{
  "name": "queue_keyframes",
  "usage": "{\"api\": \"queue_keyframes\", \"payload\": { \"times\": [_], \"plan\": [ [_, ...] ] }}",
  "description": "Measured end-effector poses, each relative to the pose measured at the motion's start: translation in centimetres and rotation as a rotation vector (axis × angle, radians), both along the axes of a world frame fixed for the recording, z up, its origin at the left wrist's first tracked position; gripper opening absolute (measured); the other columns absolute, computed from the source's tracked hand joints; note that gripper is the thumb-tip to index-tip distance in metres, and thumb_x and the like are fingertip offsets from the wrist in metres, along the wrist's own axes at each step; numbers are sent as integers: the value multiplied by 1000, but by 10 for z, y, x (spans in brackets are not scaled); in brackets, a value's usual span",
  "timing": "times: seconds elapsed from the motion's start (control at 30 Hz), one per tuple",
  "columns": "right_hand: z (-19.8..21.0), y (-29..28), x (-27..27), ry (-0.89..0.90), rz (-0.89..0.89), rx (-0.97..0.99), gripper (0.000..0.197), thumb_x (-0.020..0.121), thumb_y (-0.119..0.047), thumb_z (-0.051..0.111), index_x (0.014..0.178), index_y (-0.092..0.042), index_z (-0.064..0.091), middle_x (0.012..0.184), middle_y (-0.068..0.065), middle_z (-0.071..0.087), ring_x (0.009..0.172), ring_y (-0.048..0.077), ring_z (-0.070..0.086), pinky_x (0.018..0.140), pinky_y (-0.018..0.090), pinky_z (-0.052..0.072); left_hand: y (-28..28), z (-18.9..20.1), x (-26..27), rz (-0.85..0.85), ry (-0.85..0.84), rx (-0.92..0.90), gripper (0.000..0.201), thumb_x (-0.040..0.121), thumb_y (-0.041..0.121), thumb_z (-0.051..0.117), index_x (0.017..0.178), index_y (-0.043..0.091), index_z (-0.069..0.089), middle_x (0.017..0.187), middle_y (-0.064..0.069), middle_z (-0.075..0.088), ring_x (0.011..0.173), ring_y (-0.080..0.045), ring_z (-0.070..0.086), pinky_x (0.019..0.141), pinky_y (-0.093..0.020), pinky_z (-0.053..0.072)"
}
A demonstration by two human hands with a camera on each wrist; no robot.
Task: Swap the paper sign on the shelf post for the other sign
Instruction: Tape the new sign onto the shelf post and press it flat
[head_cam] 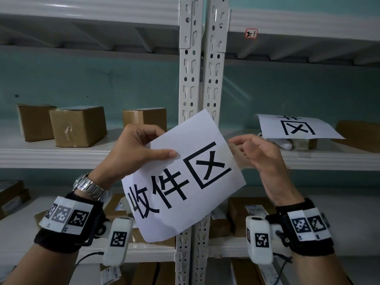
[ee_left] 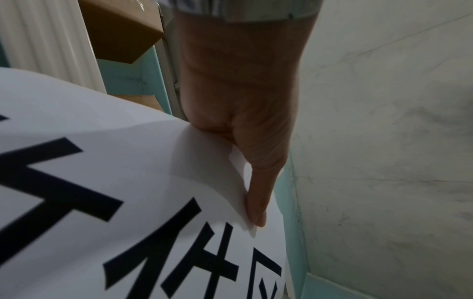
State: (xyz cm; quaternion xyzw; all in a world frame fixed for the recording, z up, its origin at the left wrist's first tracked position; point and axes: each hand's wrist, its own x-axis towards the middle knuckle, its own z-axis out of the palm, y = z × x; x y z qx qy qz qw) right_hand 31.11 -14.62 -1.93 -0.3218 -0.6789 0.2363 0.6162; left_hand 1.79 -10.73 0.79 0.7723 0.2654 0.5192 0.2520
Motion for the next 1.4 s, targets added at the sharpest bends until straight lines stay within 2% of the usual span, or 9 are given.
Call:
{"api": "queue_keyframes", "payload": {
  "times": [0.13, 0.37, 0.5, 0.63, 0.8, 1.0, 1.1, 1.3, 1.4],
  "plan": [
    [8, -12, -8, -67, -77, 81, 53, 73, -48, 85, 110, -15, 68, 101, -5, 74, 92, 10, 70, 78, 19, 54, 0, -1, 2, 21, 52, 38, 28, 69, 18, 85, 89, 1, 75, 92, -4, 80, 81, -22, 78, 68, -39, 65],
    [8, -4, -16, -128, -114, 91, 43, 74, -18, 88, 113, -14, 70, 97, -2, 78, 86, 11, 74, 76, 27, 59, -3, -1, 11, 71, 148, 140, 21, 71, 27, 85, 85, 13, 77, 87, 0, 80, 75, -18, 77, 62, -39, 64],
    [3, 0, -13, -189, -158, 110, 32, 77, -10, 84, 107, -12, 74, 99, -4, 79, 87, 11, 75, 77, 33, 63, -5, 0, 12, 99, 216, 246, 14, 75, 23, 84, 85, 16, 77, 85, 3, 78, 75, -13, 75, 59, -33, 62],
    [-1, 2, -13, -164, -211, 176, 18, 78, -5, 83, 93, -13, 78, 90, -5, 79, 80, 13, 75, 76, 31, 62, -8, 3, 11, 141, 312, 339, 15, 75, 25, 86, 86, 19, 77, 84, 8, 77, 74, -12, 74, 61, -29, 61],
    [-1, 1, -4, -174, -304, 231, 21, 80, -5, 81, 96, -19, 78, 90, -10, 79, 81, 10, 74, 75, 25, 60, -2, 3, -6, 228, 460, 267, 24, 70, 28, 90, 91, 24, 78, 83, 9, 77, 74, -9, 73, 67, -35, 61],
    [2, -4, 8, -29, -373, 302, 22, 81, -4, 80, 95, -20, 76, 94, -14, 77, 78, 7, 74, 73, 18, 59, 7, -6, -41, 371, 568, 160, 24, 68, 27, 91, 89, 24, 77, 82, 8, 76, 72, -6, 71, 65, -42, 60],
    [2, -5, 13, 13, -373, 291, 22, 81, -4, 79, 95, -20, 75, 95, -11, 78, 81, 10, 75, 75, 21, 60, 9, -9, -53, 414, 508, 171, 26, 66, 25, 92, 89, 27, 79, 84, 14, 77, 74, -4, 71, 65, -36, 60],
    [-2, -3, 15, 110, -379, 261, 20, 77, -9, 79, 91, -23, 73, 92, -9, 78, 79, 11, 75, 72, 25, 62, 5, -15, -63, 419, 200, 102, 31, 67, 13, 90, 91, 26, 74, 84, 18, 76, 74, -2, 73, 66, -18, 60],
    [-3, 1, 16, 172, -373, 236, 17, 77, -10, 79, 91, -17, 73, 90, -5, 78, 79, 14, 74, 72, 25, 62, 3, -15, -66, 365, 60, 102, 17, 72, 12, 86, 84, 19, 76, 83, 4, 77, 71, -12, 73, 66, -24, 61]
  ]
}}
